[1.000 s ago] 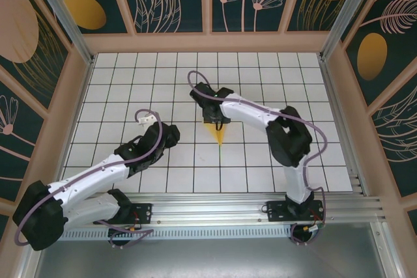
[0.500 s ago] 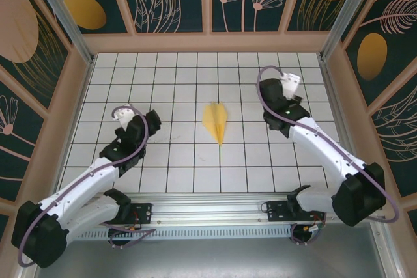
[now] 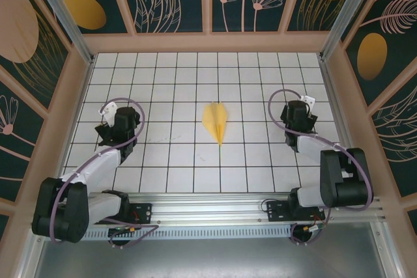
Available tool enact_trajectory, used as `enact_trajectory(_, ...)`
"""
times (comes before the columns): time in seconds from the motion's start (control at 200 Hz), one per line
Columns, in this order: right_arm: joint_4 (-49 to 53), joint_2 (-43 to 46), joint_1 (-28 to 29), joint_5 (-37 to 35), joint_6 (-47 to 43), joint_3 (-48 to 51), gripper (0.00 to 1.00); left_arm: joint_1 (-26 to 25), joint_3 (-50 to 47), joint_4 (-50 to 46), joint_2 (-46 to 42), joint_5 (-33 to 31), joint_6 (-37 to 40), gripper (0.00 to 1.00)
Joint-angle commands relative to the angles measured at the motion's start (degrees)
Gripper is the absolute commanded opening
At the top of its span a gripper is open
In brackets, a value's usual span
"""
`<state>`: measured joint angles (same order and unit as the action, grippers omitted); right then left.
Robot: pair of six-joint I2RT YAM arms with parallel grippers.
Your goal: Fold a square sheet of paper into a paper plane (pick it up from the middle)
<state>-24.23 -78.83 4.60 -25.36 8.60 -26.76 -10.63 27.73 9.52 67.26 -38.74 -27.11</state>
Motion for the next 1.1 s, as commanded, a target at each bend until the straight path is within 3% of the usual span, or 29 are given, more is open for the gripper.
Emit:
enact_trajectory(0.0, -23.5, -1.41, -2.55, 8.16, -4.37, 6.55, 0.79, 2.52, -1.03, 9.33, 1.76, 0.42, 7.56, 0.98)
enact_trajectory(0.155, -34.61, -5.24, -4.08, 17.56, -7.48, 7.97, 0.78, 4.54, -5.17, 21.29, 5.75, 3.01, 10.18, 0.98)
enact_trajectory(0.255, -35.6, -7.54, -5.1, 21.89, -7.76, 7.82, 0.77, 4.57, -6.85, 28.68, 8.13, 5.24, 13.21, 0.99)
enact_trajectory(0.395, -56.91, -10.4, -4.98, 24.26, -9.39, 17.45, 0.77, 4.66, -8.82, 39.51, 10.68, 8.81, 17.13, 0.98)
enact_trajectory(0.45, -48.78, -8.96, -4.86, 24.22, -9.2, 14.7, 0.78, 4.67, -9.24, 42.47, 11.32, 9.49, 17.92, 0.98)
enact_trajectory(0.505, -47.19, -9.37, -6.33, 26.03, -7.98, 13.48, 0.81, 4.74, -9.19, 44.92, 12.24, 10.81, 18.97, 0.98)
enact_trajectory(0.53, -46.83, -9.38, -6.46, 25.78, -7.68, 13.39, 0.93, 4.74, -9.03, 45.75, 12.8, 11.2, 19.27, 0.99)
enact_trajectory(0.565, -47.74, -9.48, -6.18, 25.27, -7.8, 13.62, 0.99, 4.74, -8.92, 46.96, 13.33, 12.19, 19.45, 0.98)
enact_trajectory(0.706, -47.35, -9.47, -6.15, 25.28, -7.76, 13.49, 0.99, 4.74, -8.5, 49.03, 14.99, 15.26, 22.6, 0.99)
enact_trajectory(0.796, -47.38, -9.42, -6.18, 25.32, -7.81, 13.58, 0.99, 5.42, -13.39, 63.14, 18.56, 17.13, 23.67, 0.98)
enact_trajectory(0.866, -47.4, -9.49, -6.16, 25.28, -7.79, 13.57, 0.99, 6.56, -14.53, 62.25, 16.96, 20.38, 22.7, 0.99)
enact_trajectory(0.926, -47.4, -9.43, -6.16, 25.32, -7.81, 13.57, 0.99, 7.11, -17.49, 74.75, 22.3, 20.98, 23.19, 0.98)
enact_trajectory(0.986, -47.4, -9.42, -6.11, 25.28, -7.81, 13.58, 0.99, 7.95, -14.95, 63.35, 19.03, 21.98, 21.64, 0.99)
enact_trajectory(1.036, -47.41, -9.48, -6.18, 25.28, -7.79, 13.57, 0.99, 8.79, -15.9, 69.26, 21.28, 21.82, 20.98, 0.98)
enact_trajectory(1.096, -47.4, -9.44, -6.14, 25.28, -7.81, 13.56, 0.99, 8.85, -15.67, 65.99, 19.71, 20.33, 20.26, 0.99)
